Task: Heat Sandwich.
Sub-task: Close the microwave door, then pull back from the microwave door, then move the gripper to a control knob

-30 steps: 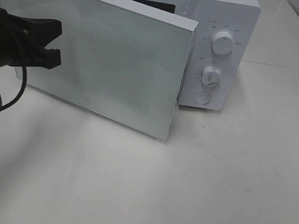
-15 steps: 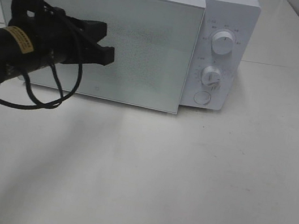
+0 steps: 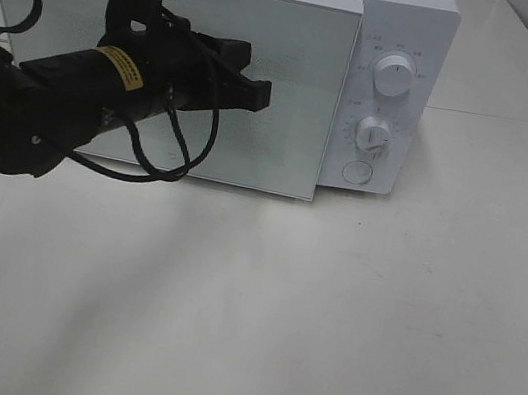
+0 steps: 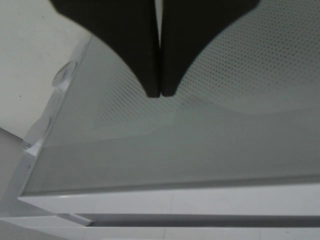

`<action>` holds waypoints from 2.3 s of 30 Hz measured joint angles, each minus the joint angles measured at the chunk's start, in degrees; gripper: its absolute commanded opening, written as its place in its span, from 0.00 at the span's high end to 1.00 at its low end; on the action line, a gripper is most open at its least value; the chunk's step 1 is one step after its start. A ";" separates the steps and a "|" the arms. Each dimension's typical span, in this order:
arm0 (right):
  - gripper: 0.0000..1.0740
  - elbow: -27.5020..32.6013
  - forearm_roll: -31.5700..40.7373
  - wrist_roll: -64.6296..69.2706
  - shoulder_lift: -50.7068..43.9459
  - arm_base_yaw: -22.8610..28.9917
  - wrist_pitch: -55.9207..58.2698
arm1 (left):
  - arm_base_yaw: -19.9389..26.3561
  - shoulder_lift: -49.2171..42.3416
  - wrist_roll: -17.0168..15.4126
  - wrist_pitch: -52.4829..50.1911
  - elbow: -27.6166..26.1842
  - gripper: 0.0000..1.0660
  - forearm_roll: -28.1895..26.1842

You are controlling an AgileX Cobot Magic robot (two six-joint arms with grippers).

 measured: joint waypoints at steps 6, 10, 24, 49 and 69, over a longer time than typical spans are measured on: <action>0.30 0.00 0.00 0.00 0.00 0.00 0.00 | -0.23 2.12 1.49 1.32 -3.38 1.00 -0.74; 0.30 0.00 0.00 0.00 0.00 0.00 0.00 | -0.86 3.32 1.83 2.46 -6.02 1.00 -0.46; 0.30 0.00 0.00 0.00 0.00 0.00 0.00 | -1.89 6.93 5.39 5.33 -12.32 1.00 -1.78; 0.30 0.00 0.00 0.06 0.00 0.00 0.00 | -1.95 7.16 6.07 6.13 -12.66 1.00 -3.67; 0.30 0.00 0.00 0.06 0.00 0.00 0.00 | -3.44 -6.36 5.96 26.07 -1.15 0.17 -7.39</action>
